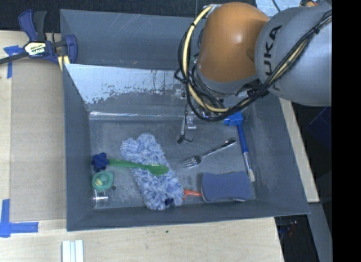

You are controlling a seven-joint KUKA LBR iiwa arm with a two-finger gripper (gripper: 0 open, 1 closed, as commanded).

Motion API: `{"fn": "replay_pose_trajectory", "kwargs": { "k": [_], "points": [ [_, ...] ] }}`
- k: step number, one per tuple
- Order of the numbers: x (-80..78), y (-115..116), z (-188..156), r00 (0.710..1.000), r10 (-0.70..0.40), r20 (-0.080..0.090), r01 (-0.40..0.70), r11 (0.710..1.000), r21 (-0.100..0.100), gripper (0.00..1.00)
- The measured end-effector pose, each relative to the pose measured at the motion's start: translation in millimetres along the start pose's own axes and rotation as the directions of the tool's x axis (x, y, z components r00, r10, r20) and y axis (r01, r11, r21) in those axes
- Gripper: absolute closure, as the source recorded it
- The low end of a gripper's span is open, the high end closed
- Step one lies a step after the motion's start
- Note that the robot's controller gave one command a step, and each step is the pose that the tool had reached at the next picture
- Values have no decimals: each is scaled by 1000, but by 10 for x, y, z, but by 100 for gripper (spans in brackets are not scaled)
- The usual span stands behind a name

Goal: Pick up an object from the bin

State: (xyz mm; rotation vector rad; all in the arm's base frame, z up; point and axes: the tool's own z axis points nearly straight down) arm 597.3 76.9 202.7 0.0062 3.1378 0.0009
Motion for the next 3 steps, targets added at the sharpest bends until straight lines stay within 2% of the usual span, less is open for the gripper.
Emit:
{"fn": "replay_pose_trajectory", "kwargs": {
  "k": [1,2,3],
  "points": [
    [0,0,0,1000,0,0,0,1000,0,0],
    [171,270,773,972,-235,-5,235,972,-1,0],
    [717,36,706,972,-236,5,236,972,2,0]
  ]
}}
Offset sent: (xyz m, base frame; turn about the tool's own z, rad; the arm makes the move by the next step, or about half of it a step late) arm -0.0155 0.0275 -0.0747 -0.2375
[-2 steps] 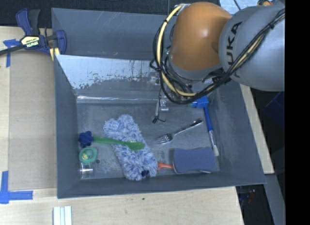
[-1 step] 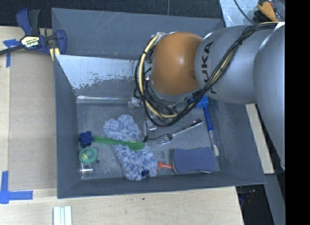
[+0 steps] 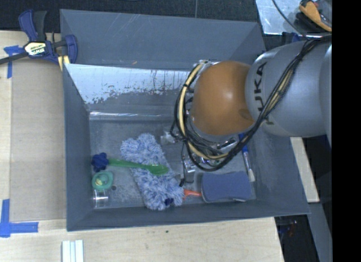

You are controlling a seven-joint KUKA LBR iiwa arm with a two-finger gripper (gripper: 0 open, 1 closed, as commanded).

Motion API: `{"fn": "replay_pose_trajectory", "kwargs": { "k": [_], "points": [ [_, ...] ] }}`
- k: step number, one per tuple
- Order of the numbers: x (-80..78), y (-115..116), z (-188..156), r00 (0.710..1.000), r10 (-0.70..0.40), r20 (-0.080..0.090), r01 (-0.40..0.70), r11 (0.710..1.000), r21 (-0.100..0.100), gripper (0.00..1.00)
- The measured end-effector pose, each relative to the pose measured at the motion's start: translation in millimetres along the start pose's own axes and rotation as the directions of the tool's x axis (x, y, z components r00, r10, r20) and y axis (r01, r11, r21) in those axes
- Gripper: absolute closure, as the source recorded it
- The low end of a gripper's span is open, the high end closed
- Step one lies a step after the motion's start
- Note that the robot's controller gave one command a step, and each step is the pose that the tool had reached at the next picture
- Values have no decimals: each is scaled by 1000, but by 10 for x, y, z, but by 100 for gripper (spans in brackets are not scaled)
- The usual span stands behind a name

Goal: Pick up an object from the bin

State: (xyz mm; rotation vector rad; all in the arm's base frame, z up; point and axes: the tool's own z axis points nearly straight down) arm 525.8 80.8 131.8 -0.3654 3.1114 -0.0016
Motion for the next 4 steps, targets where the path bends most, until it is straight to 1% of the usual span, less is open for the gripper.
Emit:
{"fn": "replay_pose_trajectory", "kwargs": {
  "k": [1,2,3,4],
  "points": [
    [48,-293,537,983,-185,1,185,983,-2,0],
    [257,475,600,981,-195,10,195,981,-2,0],
    [-82,-158,-81,985,-175,15,174,985,10,0],
    [185,331,202,980,-197,-2,197,980,-6,0]
  ]
}}
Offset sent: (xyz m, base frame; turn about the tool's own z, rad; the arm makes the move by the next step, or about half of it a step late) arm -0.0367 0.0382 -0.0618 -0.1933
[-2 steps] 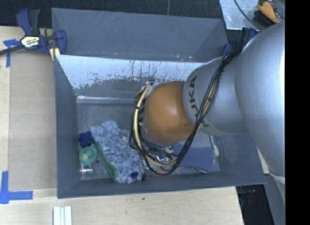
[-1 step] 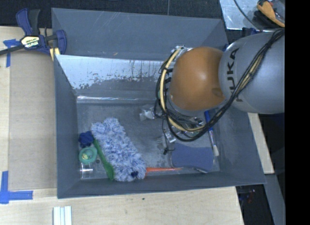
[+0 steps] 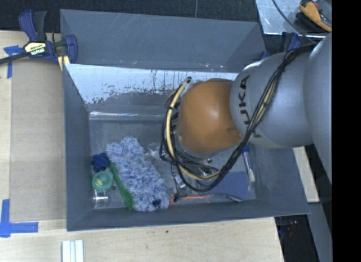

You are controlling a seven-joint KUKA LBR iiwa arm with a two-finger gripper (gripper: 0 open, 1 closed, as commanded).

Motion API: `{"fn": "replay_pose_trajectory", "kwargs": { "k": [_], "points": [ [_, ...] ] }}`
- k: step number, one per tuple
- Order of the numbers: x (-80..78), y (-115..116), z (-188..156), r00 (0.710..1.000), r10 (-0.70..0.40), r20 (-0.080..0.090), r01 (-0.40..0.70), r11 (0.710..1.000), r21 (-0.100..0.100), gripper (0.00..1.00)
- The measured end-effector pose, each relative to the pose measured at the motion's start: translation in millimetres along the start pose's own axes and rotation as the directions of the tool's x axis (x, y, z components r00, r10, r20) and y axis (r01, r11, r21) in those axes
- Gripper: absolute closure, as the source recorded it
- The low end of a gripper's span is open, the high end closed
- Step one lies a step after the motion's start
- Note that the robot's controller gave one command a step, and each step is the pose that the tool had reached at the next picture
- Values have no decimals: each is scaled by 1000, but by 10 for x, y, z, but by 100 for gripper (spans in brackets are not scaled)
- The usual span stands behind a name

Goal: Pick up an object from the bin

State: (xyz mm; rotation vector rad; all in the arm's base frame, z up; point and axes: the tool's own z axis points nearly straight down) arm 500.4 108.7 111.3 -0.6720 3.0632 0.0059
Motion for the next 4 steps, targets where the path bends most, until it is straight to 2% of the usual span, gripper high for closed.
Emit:
{"fn": "replay_pose_trajectory", "kwargs": {
  "k": [1,2,3,4],
  "points": [
    [-80,285,236,960,-279,12,279,960,19,0],
    [-146,311,380,1000,-20,7,20,1000,5,0],
    [29,340,-150,980,-199,19,199,980,16,100],
    [29,339,-150,980,-199,19,198,980,16,100]
  ]
}}
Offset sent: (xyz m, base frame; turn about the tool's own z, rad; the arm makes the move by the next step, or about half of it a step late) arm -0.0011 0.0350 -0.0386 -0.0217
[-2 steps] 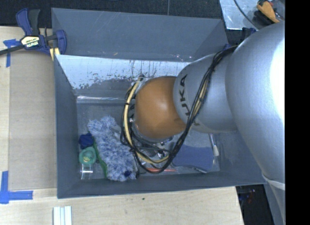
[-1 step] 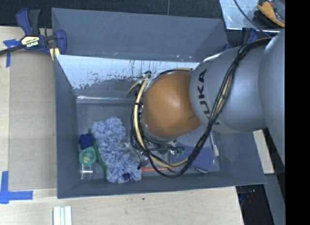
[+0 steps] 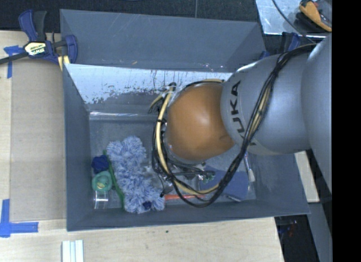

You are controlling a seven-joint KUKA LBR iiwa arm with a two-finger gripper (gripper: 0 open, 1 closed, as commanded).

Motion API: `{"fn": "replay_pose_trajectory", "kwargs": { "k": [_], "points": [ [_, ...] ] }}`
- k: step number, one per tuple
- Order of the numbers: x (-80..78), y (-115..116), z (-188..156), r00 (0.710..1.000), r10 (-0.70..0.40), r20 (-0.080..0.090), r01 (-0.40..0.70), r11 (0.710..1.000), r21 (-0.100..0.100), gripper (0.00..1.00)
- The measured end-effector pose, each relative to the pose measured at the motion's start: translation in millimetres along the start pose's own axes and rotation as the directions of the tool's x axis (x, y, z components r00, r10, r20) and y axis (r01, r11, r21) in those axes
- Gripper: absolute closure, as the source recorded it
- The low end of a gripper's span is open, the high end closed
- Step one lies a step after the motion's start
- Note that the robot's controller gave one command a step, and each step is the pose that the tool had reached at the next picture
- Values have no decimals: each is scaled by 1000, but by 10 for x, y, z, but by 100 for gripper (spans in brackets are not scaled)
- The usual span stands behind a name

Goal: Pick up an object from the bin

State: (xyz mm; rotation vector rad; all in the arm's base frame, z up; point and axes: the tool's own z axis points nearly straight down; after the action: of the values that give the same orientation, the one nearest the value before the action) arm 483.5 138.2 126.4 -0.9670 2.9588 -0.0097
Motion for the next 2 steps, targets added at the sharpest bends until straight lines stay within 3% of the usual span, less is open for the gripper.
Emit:
{"fn": "replay_pose_trajectory", "kwargs": {
  "k": [1,2],
  "points": [
    [-55,-137,-20,999,-50,7,50,999,2,100],
    [-18,-231,-754,998,62,11,-62,998,3,100]
  ]
}}
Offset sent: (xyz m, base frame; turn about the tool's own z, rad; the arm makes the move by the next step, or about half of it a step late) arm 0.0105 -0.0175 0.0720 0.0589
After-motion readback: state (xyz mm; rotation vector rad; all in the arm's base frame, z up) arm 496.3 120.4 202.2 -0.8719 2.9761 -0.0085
